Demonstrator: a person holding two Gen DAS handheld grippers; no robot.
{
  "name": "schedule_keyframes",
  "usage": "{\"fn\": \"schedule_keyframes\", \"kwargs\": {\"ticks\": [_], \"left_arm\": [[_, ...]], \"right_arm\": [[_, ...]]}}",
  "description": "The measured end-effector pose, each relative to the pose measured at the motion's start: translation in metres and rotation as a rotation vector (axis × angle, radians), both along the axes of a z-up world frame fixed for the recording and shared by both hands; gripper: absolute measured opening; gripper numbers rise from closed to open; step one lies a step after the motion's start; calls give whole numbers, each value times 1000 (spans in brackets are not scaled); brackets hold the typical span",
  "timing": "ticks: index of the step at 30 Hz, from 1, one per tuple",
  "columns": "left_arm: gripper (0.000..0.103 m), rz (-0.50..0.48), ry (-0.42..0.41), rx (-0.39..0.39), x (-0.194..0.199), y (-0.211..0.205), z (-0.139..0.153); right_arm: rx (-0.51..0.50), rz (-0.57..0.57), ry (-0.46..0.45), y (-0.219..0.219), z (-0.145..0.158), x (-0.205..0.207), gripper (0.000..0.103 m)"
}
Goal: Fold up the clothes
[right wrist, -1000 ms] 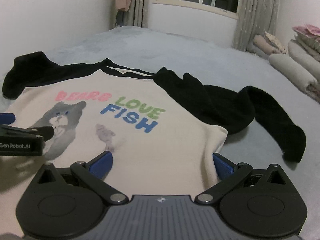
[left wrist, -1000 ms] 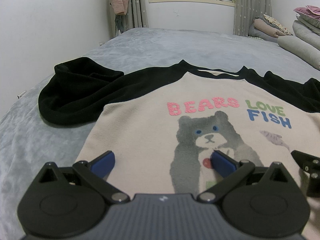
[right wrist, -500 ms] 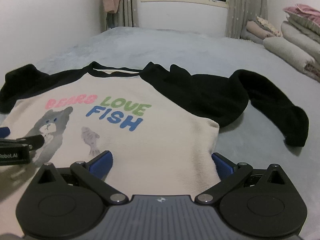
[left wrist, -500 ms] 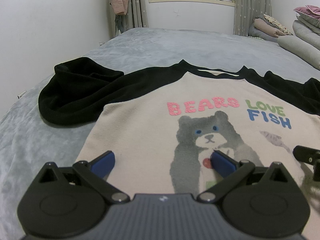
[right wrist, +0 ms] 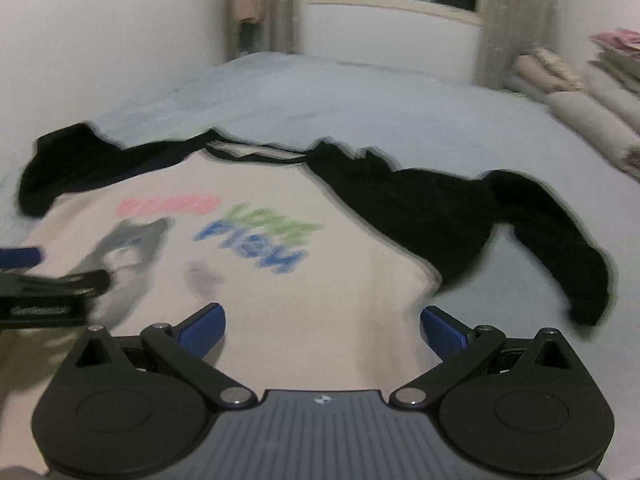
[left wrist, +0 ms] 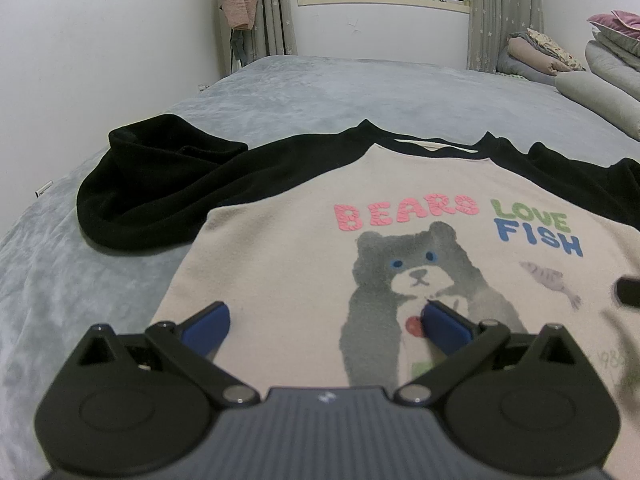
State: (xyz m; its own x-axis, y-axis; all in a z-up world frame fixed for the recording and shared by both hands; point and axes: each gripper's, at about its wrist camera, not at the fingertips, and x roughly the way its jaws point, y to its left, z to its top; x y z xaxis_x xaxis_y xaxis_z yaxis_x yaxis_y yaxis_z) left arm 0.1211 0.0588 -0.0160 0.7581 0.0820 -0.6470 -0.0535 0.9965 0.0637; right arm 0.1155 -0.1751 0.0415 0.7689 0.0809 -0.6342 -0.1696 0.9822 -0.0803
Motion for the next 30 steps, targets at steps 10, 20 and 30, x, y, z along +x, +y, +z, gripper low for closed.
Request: {"fn": "schedule_keyframes", "kwargs": {"ticks": [10, 20, 30], "left_arm": [[103, 0, 1, 1, 0, -1, 0], [103, 0, 1, 2, 0, -2, 0], [103, -1, 21, -13, -1, 9, 5]], "right_arm": [[58, -15, 16, -29, -22, 7, 103], [70, -12, 11, -31, -23, 5, 103], [70, -12, 10, -31, -24, 5, 103]]}}
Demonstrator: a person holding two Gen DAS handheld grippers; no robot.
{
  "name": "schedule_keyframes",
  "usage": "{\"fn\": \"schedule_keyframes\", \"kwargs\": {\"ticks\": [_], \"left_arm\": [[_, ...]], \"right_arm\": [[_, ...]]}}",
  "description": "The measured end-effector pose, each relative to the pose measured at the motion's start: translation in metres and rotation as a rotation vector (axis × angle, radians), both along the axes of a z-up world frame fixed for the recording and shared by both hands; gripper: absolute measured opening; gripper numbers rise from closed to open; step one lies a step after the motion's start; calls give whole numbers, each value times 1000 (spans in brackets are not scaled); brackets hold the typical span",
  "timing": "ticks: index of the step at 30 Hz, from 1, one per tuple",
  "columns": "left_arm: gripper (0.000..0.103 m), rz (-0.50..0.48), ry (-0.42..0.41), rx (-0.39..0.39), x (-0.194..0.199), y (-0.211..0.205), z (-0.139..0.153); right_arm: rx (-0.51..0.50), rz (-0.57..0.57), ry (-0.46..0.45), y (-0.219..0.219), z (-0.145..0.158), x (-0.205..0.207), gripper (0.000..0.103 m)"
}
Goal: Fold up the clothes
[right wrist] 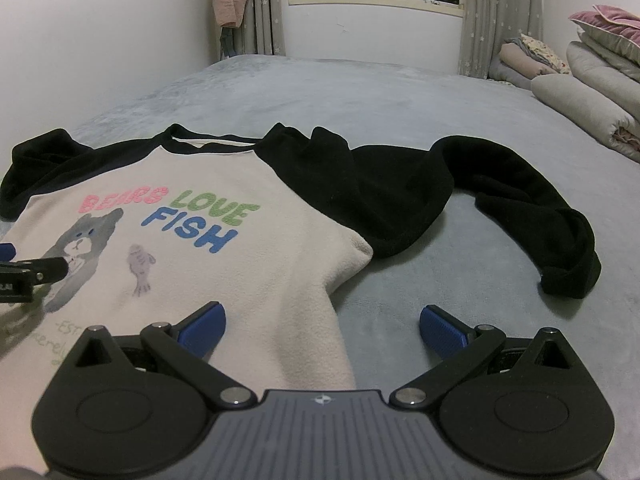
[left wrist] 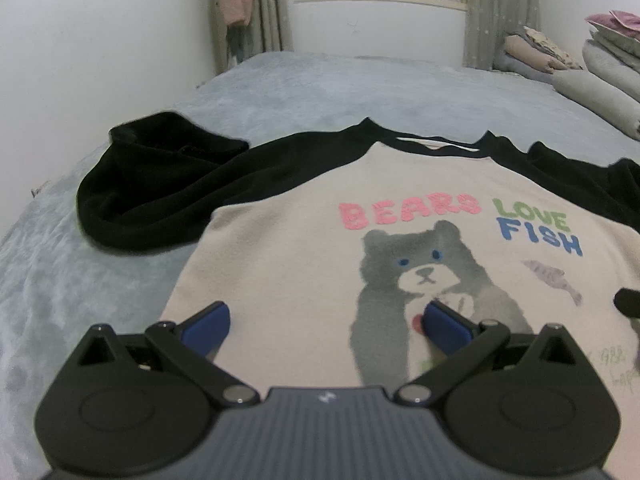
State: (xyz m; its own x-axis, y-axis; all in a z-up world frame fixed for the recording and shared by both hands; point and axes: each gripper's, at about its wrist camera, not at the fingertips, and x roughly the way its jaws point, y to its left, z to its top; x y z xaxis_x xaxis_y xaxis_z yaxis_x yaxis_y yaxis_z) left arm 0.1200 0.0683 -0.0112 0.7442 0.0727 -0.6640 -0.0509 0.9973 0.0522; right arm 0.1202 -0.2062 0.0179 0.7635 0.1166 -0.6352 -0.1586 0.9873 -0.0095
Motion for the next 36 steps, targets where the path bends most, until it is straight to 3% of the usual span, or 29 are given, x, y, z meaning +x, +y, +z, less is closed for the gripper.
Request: {"fn": "schedule_keyframes", "kwargs": {"ticks": [4, 17, 23, 36], "left_arm": [[103, 88, 0, 132, -22, 3, 8], [103, 224, -7, 42, -39, 58, 20], [103, 223, 15, -2, -32, 73, 12], [103, 156, -54, 20, -24, 38, 34]], "right_arm": [[0, 0, 0, 1, 0, 0, 103], [0, -1, 0, 1, 0, 0, 103], [-1, -1, 0, 1, 0, 0, 103], [-1, -1, 0, 1, 0, 1, 103]]}}
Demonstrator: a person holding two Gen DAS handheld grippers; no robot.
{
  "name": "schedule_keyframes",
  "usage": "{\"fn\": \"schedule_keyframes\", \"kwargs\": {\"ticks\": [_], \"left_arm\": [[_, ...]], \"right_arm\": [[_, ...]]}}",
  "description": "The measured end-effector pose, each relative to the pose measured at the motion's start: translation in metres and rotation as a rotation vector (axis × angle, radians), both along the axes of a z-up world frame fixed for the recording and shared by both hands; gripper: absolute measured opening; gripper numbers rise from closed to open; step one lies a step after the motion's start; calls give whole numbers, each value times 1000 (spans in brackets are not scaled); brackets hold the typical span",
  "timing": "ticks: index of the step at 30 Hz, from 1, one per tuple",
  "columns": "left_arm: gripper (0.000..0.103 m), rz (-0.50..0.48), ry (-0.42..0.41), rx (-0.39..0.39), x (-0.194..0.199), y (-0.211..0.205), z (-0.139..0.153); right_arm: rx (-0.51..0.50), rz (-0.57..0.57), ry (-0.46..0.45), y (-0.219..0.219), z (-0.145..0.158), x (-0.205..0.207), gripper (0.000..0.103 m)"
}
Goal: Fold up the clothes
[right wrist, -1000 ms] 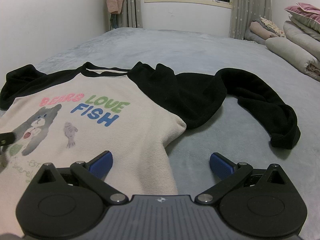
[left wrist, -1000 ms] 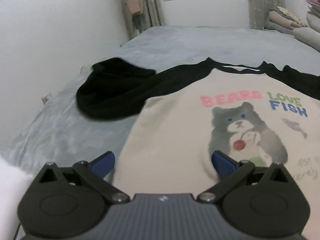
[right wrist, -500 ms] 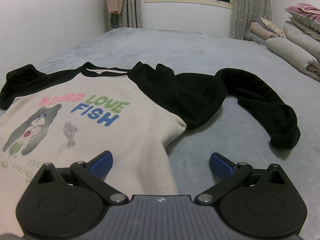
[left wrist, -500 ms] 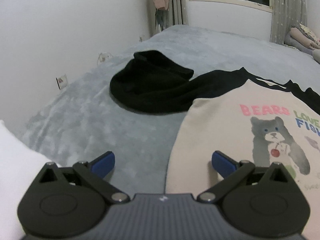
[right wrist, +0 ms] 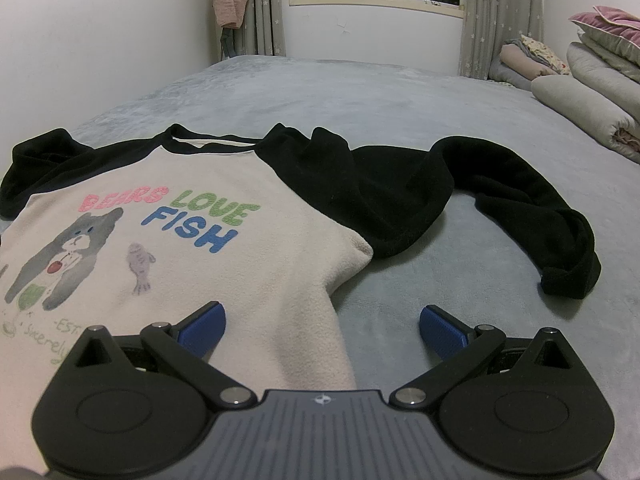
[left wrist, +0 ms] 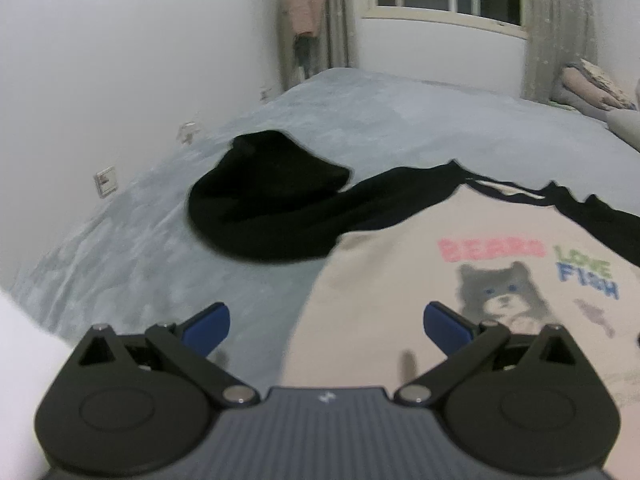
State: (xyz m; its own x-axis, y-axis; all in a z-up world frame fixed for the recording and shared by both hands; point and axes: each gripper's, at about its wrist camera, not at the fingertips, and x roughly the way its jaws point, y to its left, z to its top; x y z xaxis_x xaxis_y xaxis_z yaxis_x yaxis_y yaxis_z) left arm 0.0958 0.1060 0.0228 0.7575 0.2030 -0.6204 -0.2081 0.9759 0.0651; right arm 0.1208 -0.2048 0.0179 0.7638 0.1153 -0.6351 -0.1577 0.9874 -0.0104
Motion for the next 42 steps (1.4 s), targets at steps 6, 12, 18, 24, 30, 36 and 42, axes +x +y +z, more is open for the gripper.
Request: {"fn": "schedule_keyframes", "kwargs": {"ticks": [6, 12, 18, 24, 30, 36, 42], "left_arm": [[103, -62, 106, 18, 19, -40, -12], [103, -27, 39, -45, 10, -44, -39], [103, -29, 41, -11, 10, -49, -40], [103, -30, 41, -14, 11, -47, -39], [103, -30, 41, -15, 11, -47, -39], [103, -30, 41, -16, 11, -47, -39], [103, -30, 41, -15, 10, -47, -39]], "right_arm": [[0, 0, 0, 0, 0, 0, 103], [0, 0, 0, 0, 0, 0, 103], [0, 0, 0, 0, 0, 0, 103], [0, 0, 0, -1, 0, 0, 103], [0, 0, 0, -1, 0, 0, 103], [0, 0, 0, -1, 0, 0, 103], [-6, 0, 0, 0, 0, 0, 103]]}}
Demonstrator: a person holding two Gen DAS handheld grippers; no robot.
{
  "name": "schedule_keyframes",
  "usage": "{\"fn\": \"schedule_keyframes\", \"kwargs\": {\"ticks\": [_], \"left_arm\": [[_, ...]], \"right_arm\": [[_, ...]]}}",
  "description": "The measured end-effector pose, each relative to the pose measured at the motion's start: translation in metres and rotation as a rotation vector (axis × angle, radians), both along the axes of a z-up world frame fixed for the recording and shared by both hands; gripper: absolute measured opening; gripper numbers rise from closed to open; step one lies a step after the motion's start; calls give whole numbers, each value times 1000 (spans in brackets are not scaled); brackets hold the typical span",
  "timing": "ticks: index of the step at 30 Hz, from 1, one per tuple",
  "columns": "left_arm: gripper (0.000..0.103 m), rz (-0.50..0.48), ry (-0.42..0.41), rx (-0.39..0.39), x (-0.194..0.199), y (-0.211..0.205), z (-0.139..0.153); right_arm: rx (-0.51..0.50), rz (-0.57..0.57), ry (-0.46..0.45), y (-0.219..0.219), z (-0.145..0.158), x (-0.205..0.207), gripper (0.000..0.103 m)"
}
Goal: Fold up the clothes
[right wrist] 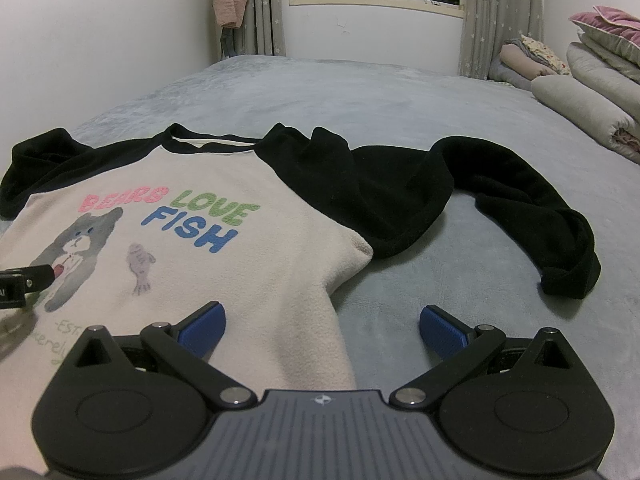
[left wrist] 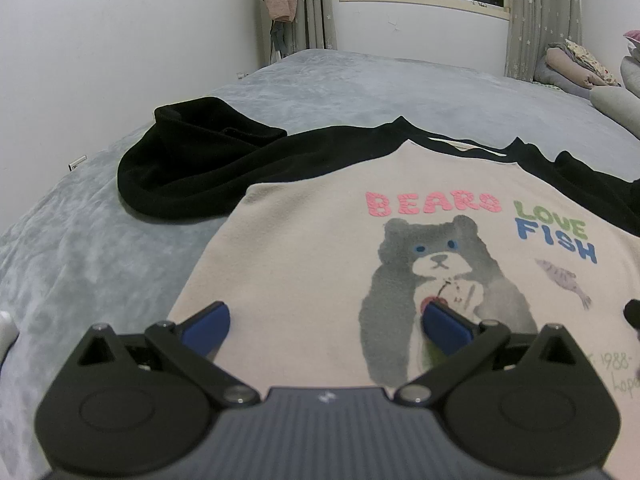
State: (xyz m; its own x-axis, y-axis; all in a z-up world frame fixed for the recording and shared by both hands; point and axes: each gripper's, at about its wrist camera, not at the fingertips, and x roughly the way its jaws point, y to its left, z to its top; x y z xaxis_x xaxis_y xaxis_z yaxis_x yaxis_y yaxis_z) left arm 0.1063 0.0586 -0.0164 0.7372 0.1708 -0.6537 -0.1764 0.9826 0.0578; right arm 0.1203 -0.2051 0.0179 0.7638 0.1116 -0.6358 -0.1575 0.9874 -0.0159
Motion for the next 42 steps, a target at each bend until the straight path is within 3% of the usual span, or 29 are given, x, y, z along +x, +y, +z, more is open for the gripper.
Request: {"fn": "schedule_keyframes", "kwargs": {"ticks": [23, 28, 34, 37, 42], "left_arm": [[103, 0, -7, -2, -1, 0, -1], [103, -60, 52, 6, 1, 3, 7], [103, -92, 79, -194, 9, 38, 21], [103, -102, 83, -203, 20, 57, 34], [103, -38, -11, -114, 31, 100, 54]], "right_arm": [[62, 29, 35, -7, 15, 0, 103], [69, 37, 42, -3, 19, -4, 103], [-5, 23, -19, 12, 19, -6, 103], [-8, -3, -57, 18, 23, -9, 103], [3, 49, -87, 31, 35, -12, 103]]}}
